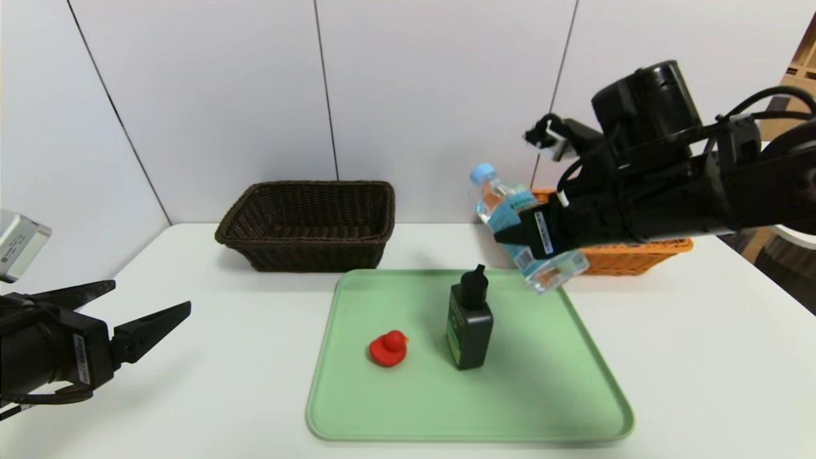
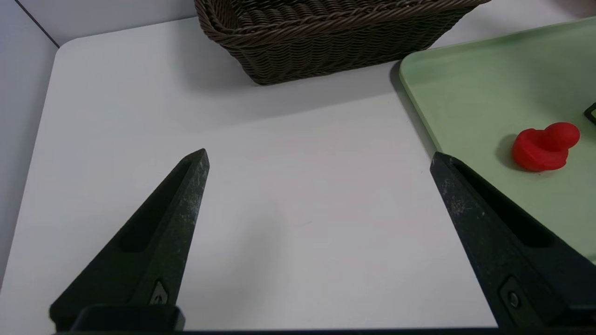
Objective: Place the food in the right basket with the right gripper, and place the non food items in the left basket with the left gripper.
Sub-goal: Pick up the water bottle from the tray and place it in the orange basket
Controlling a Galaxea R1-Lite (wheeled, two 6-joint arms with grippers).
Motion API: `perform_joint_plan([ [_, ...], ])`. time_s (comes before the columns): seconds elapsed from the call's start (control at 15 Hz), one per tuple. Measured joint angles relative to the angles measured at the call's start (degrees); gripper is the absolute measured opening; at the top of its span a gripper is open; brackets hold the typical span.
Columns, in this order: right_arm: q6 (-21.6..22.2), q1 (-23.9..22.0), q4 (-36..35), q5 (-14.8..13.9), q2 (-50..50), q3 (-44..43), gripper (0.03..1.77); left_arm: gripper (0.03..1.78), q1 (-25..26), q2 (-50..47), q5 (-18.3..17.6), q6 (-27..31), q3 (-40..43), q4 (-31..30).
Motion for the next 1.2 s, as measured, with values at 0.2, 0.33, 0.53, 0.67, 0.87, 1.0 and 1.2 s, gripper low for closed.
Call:
perform_joint_plan([
  [0.2, 4.1, -0.1, 0.0, -0.6, 0.7, -8.3, 0.85, 1.69, 0.0, -0.2, 0.0, 0.0, 0.1, 0.4],
  [0.33, 8.5, -1.3, 1.6, -1.4, 2.6, -14.4, 0.85, 1.69, 0.0, -0.4, 0.0, 0.0, 0.0, 0.7],
  [0.53, 15.8, -5.0, 6.2, -1.9, 6.9, -23.8, 0.85, 1.69, 0.0, -0.4, -0.1, 0.0, -0.2, 0.7],
  [0.67, 21.4, -8.4, 7.0, -2.0, 9.7, -27.3, 0.85, 1.69, 0.0, -0.4, -0.2, 0.1, -0.2, 0.7],
  [0.87, 28.0, -12.1, 7.3, -1.7, 12.8, -29.2, 0.85, 1.69, 0.0, -0.3, -0.4, 0.1, -0.2, 0.7],
  [1.0, 33.2, -13.9, 7.3, -1.7, 14.3, -29.6, 0.85, 1.69, 0.0, -0.2, -0.5, 0.1, -0.2, 0.7],
  [1.2, 41.4, -15.5, 7.2, -1.9, 15.6, -30.6, 0.85, 1.69, 0.0, -0.1, -0.6, 0.1, 0.0, 0.7],
])
